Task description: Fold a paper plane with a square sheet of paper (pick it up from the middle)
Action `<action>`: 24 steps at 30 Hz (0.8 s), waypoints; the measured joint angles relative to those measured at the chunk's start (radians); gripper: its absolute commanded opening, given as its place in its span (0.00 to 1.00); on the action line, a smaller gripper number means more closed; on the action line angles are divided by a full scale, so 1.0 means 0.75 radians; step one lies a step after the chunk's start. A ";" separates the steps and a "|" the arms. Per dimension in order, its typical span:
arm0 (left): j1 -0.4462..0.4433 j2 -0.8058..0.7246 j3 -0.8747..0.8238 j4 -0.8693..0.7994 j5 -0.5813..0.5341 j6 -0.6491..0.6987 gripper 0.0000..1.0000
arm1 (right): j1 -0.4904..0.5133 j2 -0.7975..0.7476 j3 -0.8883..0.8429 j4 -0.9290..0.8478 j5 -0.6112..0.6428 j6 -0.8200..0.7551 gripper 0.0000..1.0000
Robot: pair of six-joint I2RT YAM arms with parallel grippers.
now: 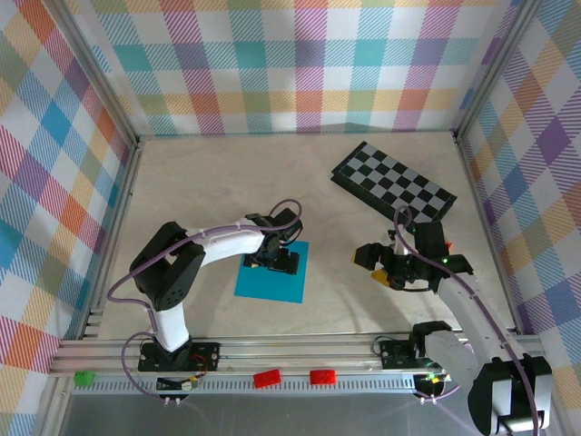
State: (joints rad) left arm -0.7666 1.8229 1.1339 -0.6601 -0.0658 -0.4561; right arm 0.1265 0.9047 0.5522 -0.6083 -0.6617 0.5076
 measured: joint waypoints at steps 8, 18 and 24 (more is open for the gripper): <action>-0.006 0.020 0.014 -0.005 -0.006 -0.005 0.93 | 0.000 0.066 0.049 -0.030 0.047 -0.001 0.99; -0.028 -0.001 -0.002 0.040 -0.032 -0.083 0.69 | 0.000 0.157 0.125 -0.015 0.153 0.043 0.99; -0.034 -0.092 -0.111 0.178 -0.014 -0.180 0.55 | 0.000 0.163 0.125 0.063 0.222 0.176 0.99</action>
State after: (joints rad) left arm -0.7921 1.7538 1.0508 -0.5266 -0.0765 -0.5907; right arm 0.1265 1.0271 0.6456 -0.5613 -0.4953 0.6399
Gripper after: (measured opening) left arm 0.592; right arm 0.989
